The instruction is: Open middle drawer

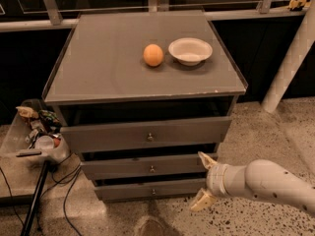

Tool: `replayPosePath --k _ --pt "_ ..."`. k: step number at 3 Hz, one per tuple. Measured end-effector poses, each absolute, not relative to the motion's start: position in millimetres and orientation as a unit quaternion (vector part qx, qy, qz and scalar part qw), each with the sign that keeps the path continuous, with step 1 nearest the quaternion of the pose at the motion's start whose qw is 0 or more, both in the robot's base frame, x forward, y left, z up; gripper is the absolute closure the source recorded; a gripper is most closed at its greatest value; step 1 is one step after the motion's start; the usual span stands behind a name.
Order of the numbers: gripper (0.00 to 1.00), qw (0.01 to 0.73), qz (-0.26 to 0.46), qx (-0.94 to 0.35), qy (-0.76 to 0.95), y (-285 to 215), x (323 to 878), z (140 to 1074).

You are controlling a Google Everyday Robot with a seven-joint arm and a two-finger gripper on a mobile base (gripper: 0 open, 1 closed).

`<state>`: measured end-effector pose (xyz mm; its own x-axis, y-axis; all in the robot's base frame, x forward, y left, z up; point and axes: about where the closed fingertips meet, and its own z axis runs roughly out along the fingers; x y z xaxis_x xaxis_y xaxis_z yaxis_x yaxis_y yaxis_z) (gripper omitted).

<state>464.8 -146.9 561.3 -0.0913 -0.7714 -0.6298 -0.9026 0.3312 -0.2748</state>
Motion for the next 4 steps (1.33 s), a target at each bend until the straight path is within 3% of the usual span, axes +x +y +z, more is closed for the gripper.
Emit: replayPosePath --k 4 --pt "0.00 0.337 0.117 -0.587 0.726 -129 497 516"
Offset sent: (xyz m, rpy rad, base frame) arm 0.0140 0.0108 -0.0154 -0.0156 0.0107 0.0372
